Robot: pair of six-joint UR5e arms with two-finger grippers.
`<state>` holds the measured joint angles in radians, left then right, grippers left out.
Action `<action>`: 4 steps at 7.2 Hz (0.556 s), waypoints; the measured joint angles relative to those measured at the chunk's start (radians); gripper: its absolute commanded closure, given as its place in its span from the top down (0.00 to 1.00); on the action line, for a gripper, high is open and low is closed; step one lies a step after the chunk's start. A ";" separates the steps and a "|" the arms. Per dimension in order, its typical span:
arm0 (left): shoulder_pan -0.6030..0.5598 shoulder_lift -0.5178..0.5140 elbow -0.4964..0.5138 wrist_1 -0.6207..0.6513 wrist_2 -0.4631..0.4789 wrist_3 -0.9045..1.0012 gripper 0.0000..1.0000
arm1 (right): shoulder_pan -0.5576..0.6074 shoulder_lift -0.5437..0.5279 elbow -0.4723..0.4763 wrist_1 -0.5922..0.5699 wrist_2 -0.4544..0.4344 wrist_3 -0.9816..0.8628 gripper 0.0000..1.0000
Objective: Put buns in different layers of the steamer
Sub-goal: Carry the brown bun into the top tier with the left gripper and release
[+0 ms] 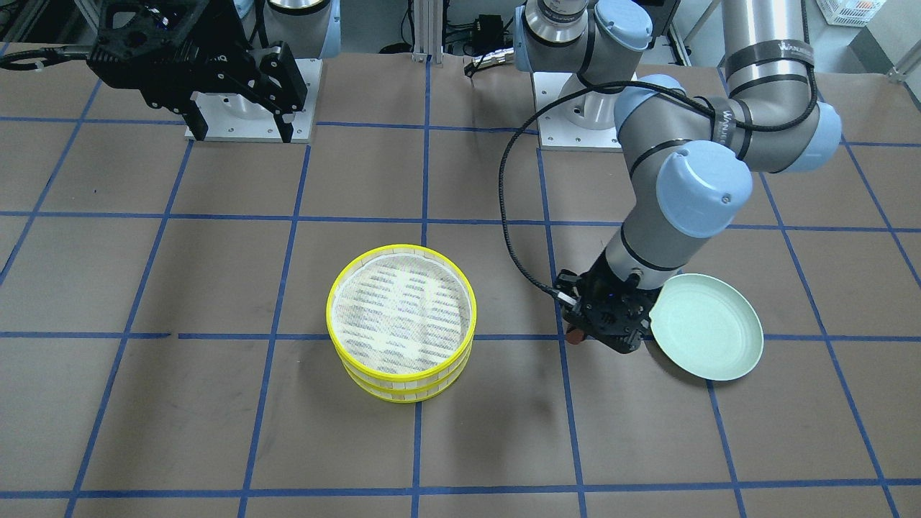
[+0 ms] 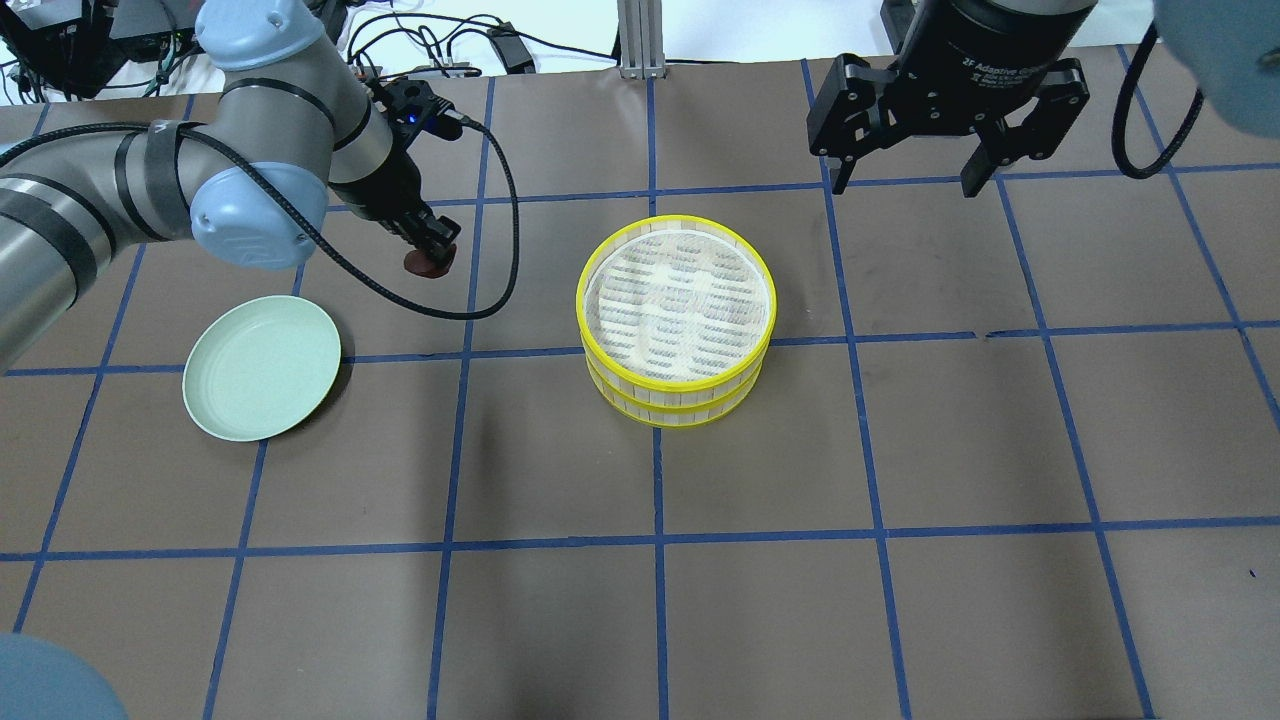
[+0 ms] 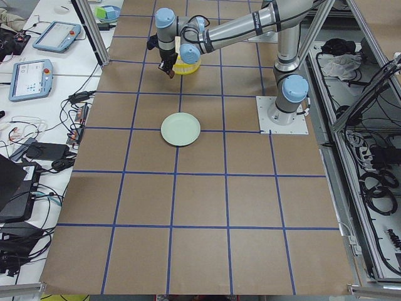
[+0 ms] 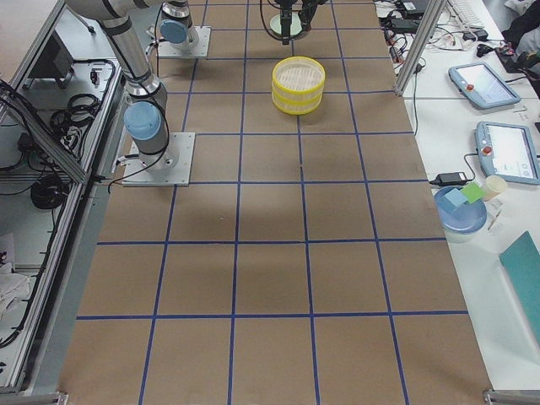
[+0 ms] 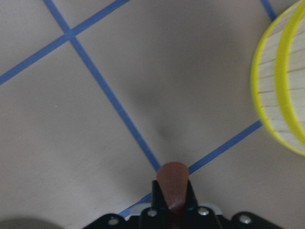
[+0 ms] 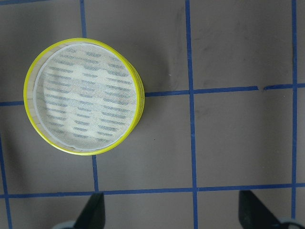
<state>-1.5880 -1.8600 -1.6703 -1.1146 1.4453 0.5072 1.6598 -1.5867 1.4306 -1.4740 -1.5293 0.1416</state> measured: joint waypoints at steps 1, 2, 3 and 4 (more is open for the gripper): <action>-0.050 0.008 0.002 0.015 -0.055 -0.109 0.00 | 0.000 0.000 0.000 0.001 -0.001 0.000 1.00; -0.098 0.003 0.002 0.043 -0.117 -0.216 0.00 | 0.000 -0.001 0.001 0.002 -0.002 0.000 1.00; -0.137 -0.004 0.002 0.070 -0.171 -0.292 0.00 | 0.000 -0.002 0.001 0.003 -0.003 0.000 1.00; -0.166 -0.010 0.001 0.084 -0.229 -0.349 0.00 | -0.001 -0.001 0.001 0.002 -0.003 -0.001 1.00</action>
<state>-1.7541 -1.8697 -1.6698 -1.0302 1.2163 0.1578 1.6592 -1.5881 1.4312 -1.4718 -1.5327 0.1406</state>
